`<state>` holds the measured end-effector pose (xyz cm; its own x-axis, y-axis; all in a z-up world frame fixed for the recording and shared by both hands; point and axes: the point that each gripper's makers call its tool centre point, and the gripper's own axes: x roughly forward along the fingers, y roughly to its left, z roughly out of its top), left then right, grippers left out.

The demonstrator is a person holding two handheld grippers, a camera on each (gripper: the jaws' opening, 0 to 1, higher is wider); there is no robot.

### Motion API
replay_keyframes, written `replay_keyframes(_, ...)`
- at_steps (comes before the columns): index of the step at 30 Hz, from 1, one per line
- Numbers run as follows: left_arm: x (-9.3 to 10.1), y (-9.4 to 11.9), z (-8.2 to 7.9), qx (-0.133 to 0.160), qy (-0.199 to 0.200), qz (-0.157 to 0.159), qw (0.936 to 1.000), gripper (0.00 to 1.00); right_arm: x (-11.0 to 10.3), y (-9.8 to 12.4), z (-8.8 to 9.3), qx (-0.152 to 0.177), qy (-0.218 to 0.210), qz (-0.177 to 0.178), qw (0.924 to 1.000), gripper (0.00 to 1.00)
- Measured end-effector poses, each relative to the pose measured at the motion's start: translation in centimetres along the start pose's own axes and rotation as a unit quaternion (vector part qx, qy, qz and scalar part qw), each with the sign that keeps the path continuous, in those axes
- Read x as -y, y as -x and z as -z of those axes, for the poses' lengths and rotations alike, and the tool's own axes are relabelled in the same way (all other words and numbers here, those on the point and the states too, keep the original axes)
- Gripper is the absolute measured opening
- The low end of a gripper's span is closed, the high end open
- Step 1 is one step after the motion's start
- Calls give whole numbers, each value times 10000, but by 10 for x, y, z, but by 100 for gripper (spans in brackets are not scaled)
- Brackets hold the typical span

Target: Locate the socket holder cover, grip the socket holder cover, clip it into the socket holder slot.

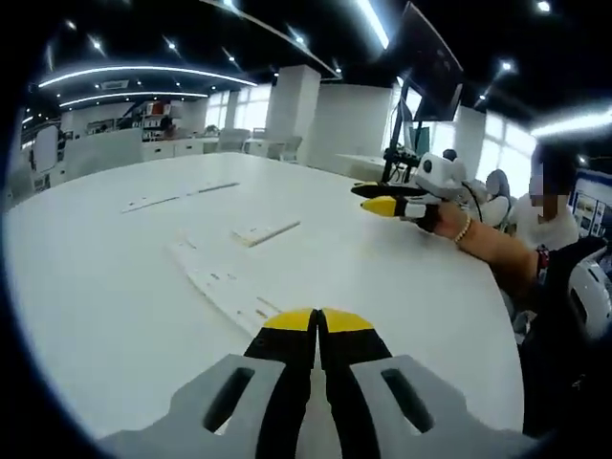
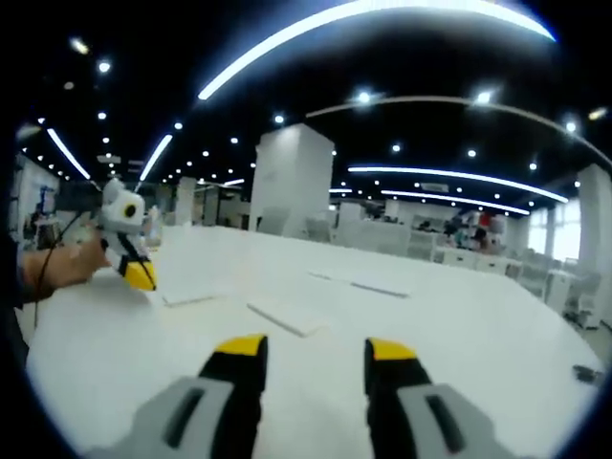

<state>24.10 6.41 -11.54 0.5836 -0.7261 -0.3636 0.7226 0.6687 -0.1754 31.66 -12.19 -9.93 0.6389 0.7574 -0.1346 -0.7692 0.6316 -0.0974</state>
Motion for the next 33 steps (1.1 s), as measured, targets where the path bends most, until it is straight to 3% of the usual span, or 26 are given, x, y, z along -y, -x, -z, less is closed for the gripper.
replay_keyframes(4,6,-4,8,-188,37,62,9998,4,5,-3,0,-30,-5,-7,10000,42)
replay_keyframes(8,-3,-4,10,-285,99,-30,9995,4,8,-4,0,-56,1,-14,10000,42)
replay_keyframes(33,-13,-6,21,-463,288,-283,9981,4,4,-4,2,-135,24,-37,9999,41)
